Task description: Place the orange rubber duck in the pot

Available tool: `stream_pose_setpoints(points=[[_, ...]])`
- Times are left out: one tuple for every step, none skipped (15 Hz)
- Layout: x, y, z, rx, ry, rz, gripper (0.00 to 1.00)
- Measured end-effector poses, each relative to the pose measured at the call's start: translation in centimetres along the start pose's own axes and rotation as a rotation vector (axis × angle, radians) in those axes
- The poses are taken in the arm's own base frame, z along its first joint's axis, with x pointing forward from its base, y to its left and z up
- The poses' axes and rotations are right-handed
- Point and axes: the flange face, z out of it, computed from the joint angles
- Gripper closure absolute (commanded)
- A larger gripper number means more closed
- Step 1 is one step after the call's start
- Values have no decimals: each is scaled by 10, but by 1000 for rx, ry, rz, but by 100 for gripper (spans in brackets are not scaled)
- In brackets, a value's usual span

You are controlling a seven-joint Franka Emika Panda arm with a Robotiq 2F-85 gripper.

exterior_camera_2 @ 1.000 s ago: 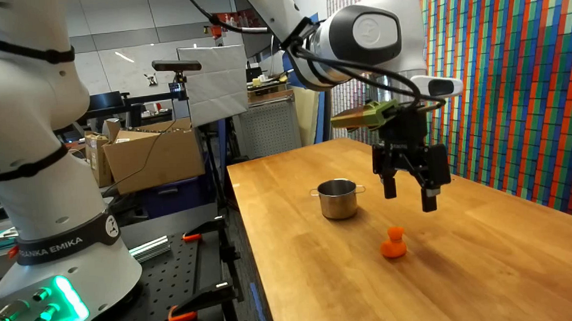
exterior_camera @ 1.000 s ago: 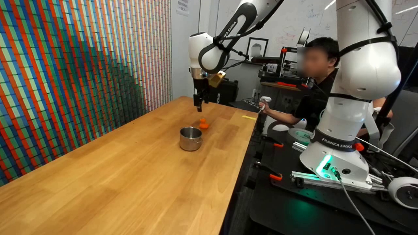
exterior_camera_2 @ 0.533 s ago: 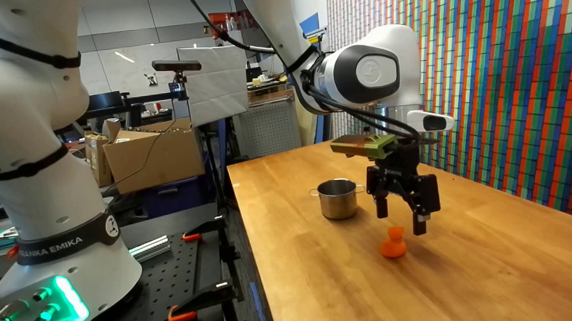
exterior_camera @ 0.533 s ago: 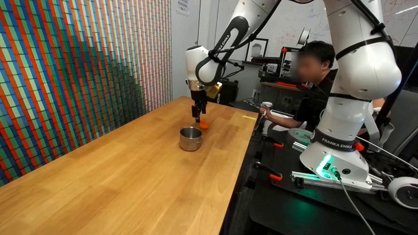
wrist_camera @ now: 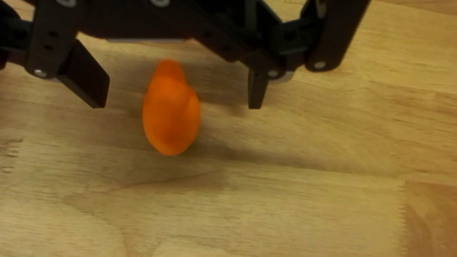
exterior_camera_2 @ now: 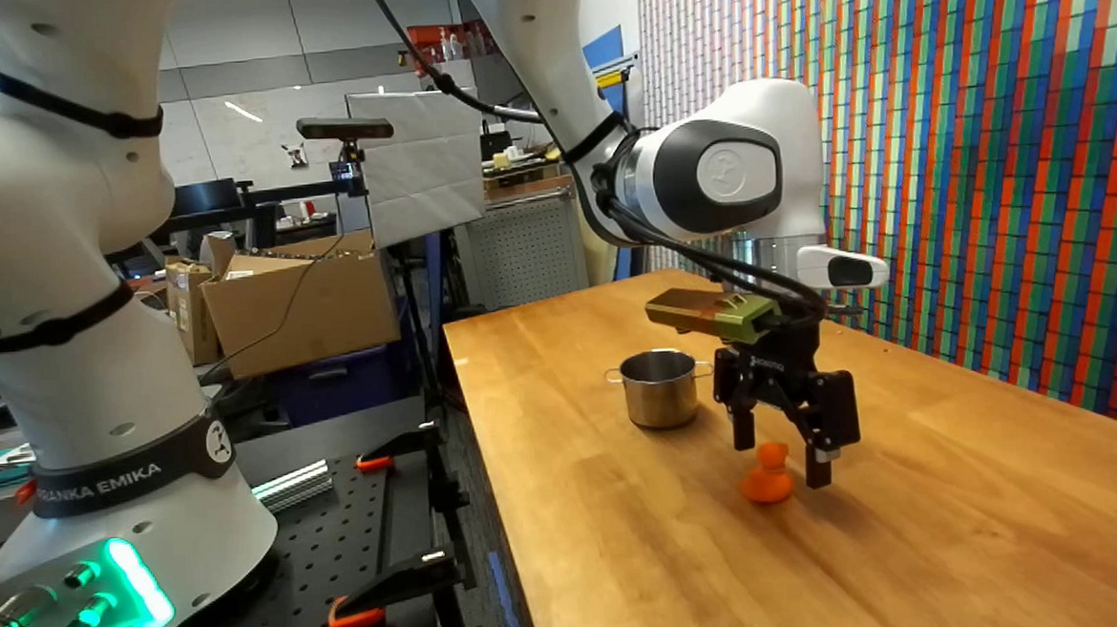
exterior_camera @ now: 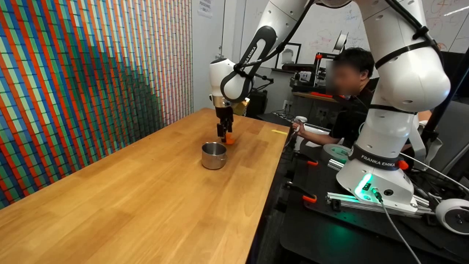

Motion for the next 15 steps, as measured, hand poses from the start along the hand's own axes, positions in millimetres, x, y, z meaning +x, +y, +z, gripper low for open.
stream_pose_setpoints(points=[[0,0,2,0,5,-1,32],[1,0,3,3,10,-1,42],[0,0,6,8,8,4,49],[0,0,9,16,6,12,58],[-1,1,11,24,2,21,65],[-2,1,14,33,-2,31,72],[-2,3,14,43,-2,44,80],[-2,4,14,51,0,57,84],[-1,7,13,58,1,70,83],[-1,10,13,63,3,83,83],[0,13,12,67,4,94,83],[2,17,8,68,5,102,83],[5,19,2,67,5,106,83],[9,21,-8,64,9,107,83],[12,22,-21,62,14,105,83]])
